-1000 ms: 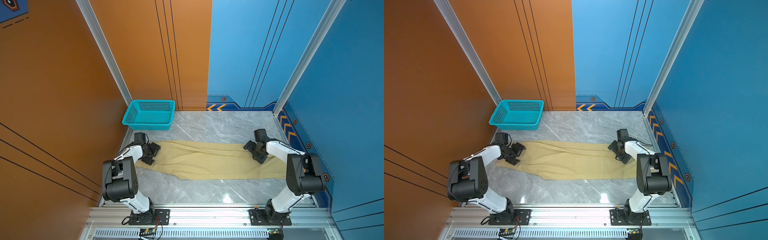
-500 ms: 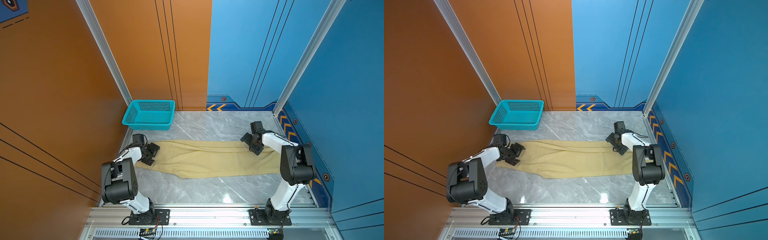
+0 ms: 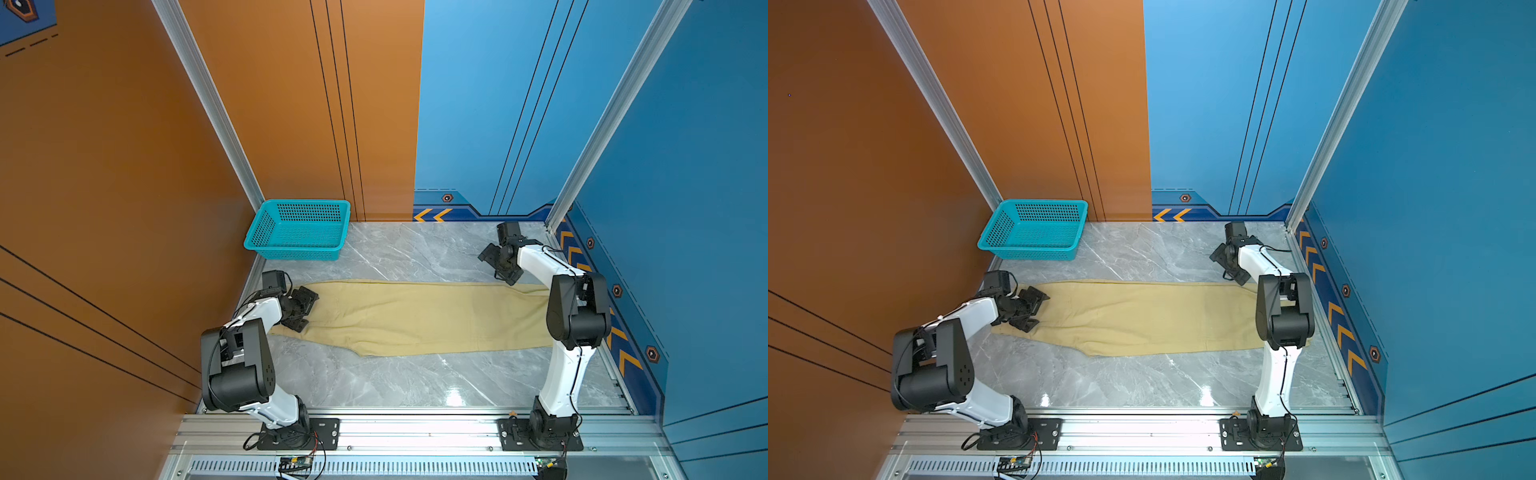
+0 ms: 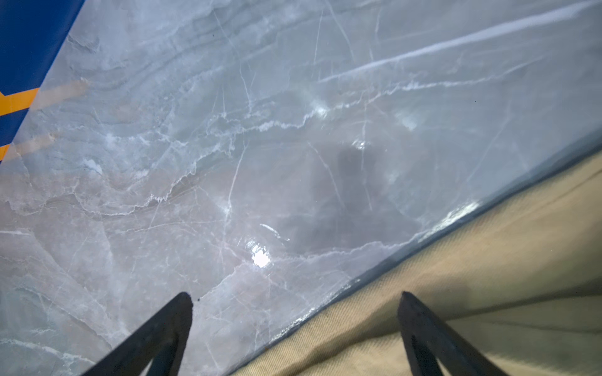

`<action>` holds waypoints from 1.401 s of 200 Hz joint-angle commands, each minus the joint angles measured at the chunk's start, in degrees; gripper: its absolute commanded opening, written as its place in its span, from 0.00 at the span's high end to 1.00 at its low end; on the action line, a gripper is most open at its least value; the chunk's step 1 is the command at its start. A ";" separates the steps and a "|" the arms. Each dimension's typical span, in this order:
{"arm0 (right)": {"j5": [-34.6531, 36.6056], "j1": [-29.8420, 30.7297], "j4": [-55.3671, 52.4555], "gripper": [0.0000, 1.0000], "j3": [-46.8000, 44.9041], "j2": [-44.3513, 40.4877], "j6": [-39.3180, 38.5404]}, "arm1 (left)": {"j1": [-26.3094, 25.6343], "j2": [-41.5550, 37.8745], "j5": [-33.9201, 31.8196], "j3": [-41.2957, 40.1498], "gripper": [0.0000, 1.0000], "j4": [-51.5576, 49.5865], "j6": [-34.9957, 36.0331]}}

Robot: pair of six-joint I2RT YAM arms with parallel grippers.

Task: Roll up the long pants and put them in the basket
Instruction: Fold the long pant at the center of the board.

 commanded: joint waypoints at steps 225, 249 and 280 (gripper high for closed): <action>-4.71 -27.82 0.70 0.09 -30.96 -18.78 -15.39 | 7.14 2.90 -7.33 -2.25 0.15 -7.89 0.39; -5.67 -28.88 1.19 0.09 -29.71 -18.01 -15.19 | 7.07 2.57 -7.27 -2.30 0.15 -7.94 0.61; -5.65 -29.99 0.39 0.09 -27.83 -18.03 -14.40 | 7.07 2.65 -7.34 -2.44 0.15 -8.02 0.65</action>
